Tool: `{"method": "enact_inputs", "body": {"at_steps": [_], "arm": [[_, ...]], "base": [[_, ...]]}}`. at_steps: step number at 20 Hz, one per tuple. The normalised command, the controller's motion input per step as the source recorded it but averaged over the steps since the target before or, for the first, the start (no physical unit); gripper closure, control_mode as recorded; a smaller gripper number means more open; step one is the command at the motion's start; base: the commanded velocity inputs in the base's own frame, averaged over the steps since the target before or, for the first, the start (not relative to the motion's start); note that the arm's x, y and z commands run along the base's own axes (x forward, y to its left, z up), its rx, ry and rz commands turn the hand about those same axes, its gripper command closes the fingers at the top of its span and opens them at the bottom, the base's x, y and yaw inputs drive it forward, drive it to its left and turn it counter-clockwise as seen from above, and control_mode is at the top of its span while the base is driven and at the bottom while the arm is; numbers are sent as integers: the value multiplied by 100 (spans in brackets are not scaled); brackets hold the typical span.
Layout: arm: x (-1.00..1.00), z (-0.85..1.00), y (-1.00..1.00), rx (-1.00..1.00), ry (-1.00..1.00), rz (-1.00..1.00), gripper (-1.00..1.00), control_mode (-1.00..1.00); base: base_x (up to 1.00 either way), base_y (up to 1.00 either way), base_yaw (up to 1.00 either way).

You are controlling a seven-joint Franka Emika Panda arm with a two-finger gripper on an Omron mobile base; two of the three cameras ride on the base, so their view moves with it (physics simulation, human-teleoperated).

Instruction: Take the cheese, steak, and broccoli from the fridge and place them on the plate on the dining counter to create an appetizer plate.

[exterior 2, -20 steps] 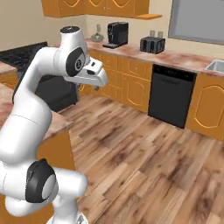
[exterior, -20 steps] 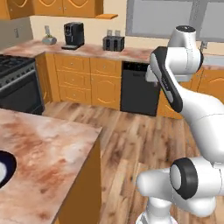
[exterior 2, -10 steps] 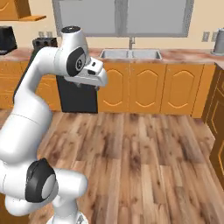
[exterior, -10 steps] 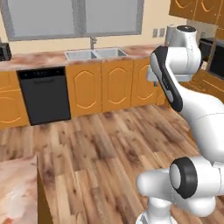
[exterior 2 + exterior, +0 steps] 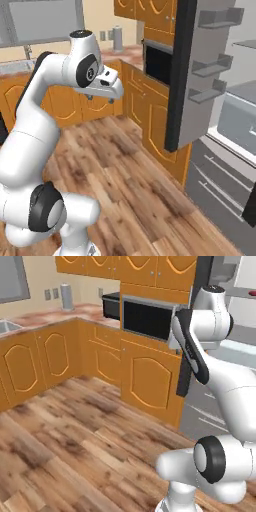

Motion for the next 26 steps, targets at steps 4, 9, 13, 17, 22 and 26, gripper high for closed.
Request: {"method": "enact_inputs", "body": {"at_steps": [4, 9, 13, 17, 22, 26], "arm": [[0, 0, 0, 0, 0, 0, -100, 100], [0, 0, 0, 0, 0, 0, -100, 100], [0, 0, 0, 0, 0, 0, -100, 100], [0, 0, 0, 0, 0, 0, -100, 100], [0, 0, 0, 0, 0, 0, -100, 100], [0, 0, 0, 0, 0, 0, -100, 100]], "base": [[-42, 0, -87], [-6, 7, -79], [56, 40, -50], [75, 63, -24], [81, 55, -13], [97, 6, -11]]}}
